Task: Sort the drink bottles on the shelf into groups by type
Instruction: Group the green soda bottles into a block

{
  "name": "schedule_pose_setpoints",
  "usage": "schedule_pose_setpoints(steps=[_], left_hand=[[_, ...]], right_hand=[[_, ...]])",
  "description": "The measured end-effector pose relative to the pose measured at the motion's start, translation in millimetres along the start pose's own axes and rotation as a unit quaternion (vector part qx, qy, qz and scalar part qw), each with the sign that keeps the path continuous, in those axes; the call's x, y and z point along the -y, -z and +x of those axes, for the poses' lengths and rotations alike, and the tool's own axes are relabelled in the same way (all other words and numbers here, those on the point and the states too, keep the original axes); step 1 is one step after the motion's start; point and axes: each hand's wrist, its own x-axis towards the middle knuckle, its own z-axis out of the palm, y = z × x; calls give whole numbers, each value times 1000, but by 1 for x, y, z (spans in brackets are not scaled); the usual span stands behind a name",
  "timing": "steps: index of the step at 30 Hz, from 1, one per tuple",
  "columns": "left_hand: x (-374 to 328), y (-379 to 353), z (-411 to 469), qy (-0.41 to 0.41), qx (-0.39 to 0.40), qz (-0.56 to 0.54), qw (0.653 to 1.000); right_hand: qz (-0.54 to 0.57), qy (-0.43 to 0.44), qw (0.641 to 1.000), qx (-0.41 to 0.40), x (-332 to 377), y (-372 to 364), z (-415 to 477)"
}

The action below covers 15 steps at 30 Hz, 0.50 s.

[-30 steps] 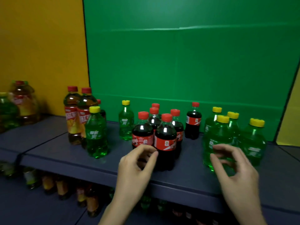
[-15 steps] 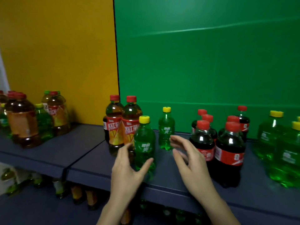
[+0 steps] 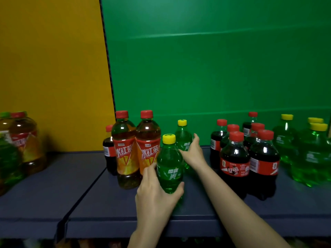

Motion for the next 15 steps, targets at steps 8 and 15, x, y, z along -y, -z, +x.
schedule_pose_setpoints(steps=[8, 15], left_hand=[[11, 13, 0, -15, 13, -58, 998], [15, 18, -4, 12, 30, -198, 980]], right_hand=[[-59, -12, 998, -16, -11, -4, -9], [-97, 29, 995, -22, -1, 16, -68]])
